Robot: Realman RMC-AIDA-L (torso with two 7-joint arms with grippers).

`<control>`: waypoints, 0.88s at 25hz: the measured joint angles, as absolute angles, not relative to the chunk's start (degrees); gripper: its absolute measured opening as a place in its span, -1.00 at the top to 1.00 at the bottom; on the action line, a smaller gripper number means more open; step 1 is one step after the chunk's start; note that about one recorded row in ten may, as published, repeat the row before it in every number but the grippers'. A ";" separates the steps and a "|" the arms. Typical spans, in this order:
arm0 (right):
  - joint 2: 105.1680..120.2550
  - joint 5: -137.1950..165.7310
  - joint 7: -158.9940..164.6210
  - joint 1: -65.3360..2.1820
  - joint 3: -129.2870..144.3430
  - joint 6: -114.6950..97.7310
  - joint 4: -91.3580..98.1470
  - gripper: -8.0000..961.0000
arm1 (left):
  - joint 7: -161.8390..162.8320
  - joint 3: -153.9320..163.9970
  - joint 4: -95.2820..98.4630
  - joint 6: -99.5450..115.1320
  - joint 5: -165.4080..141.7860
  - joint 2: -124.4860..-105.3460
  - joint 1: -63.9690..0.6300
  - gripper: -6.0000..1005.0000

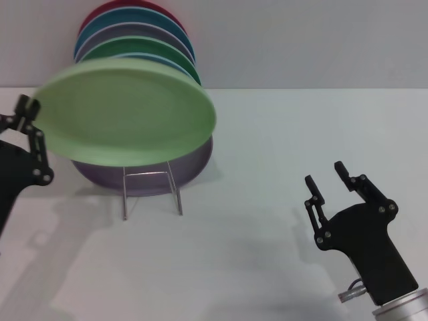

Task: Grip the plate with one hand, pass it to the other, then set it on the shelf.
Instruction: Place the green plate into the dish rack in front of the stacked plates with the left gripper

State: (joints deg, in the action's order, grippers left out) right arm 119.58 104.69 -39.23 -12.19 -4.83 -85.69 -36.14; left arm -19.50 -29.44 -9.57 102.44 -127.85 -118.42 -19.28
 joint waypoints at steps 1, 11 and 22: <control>119.58 104.69 -39.23 -12.19 -4.83 -85.69 -36.14 0.14 | -19.50 -29.44 -9.57 102.44 -127.85 -118.42 -19.28 0.92; 119.53 104.63 -39.40 -12.03 -5.61 -85.60 -36.03 0.13 | -27.14 -28.31 -9.58 96.67 -128.24 -118.56 -20.23 0.92; 119.55 104.23 -39.44 -12.47 -6.36 -85.17 -36.03 0.07 | -27.69 -27.33 -9.37 94.24 -128.25 -118.64 -19.34 0.92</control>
